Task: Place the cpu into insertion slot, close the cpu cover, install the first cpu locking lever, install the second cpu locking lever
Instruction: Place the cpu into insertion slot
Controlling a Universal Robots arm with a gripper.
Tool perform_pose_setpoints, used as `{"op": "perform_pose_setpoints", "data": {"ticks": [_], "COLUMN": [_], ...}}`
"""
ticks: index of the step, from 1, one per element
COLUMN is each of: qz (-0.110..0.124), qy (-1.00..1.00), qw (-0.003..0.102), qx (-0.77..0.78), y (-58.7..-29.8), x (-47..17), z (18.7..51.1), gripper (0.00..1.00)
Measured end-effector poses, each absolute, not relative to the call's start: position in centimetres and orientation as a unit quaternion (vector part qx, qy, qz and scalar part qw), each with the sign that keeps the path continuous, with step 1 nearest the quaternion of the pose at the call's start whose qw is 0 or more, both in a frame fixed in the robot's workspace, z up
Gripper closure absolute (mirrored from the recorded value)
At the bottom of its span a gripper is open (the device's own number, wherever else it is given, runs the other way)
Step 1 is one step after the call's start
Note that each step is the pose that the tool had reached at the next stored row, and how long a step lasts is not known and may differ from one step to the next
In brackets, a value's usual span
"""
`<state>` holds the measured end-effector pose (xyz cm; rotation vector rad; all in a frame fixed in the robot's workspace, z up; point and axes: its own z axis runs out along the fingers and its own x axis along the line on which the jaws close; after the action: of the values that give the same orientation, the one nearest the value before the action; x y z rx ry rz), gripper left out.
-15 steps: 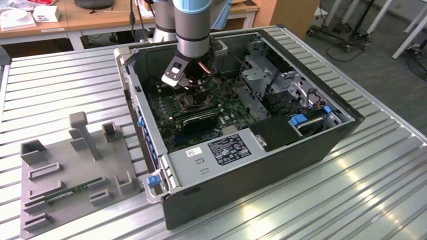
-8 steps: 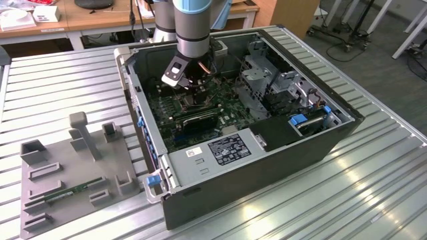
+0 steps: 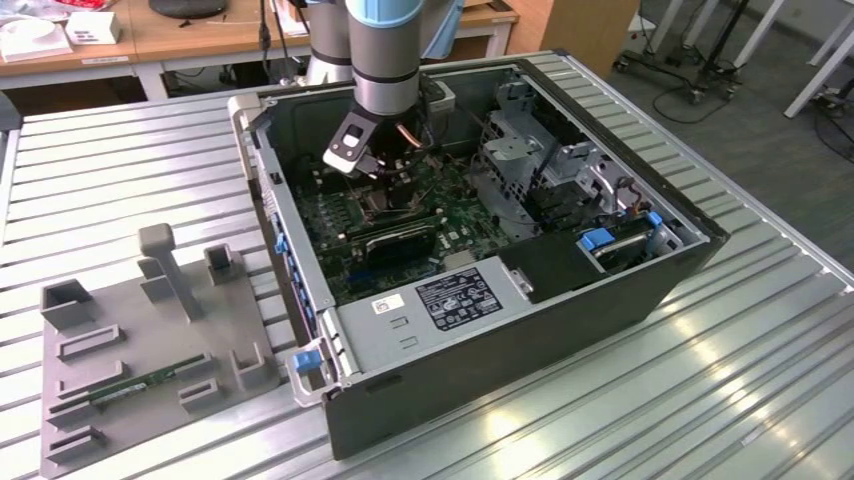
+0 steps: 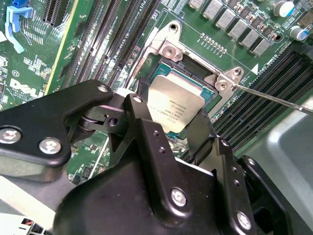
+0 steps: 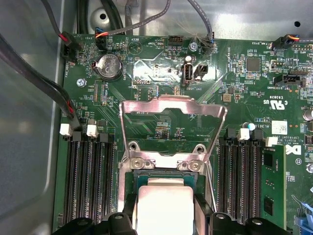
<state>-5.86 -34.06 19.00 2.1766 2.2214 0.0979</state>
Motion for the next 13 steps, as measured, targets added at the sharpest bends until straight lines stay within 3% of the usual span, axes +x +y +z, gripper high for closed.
{"op": "perform_pose_setpoints", "data": {"ticks": [13], "qz": [0.031], "qy": [0.711], "qw": [0.015], "qx": [0.702], "y": [-34.06], "x": [-5.83], "z": [18.99], "gripper": [0.46]}}
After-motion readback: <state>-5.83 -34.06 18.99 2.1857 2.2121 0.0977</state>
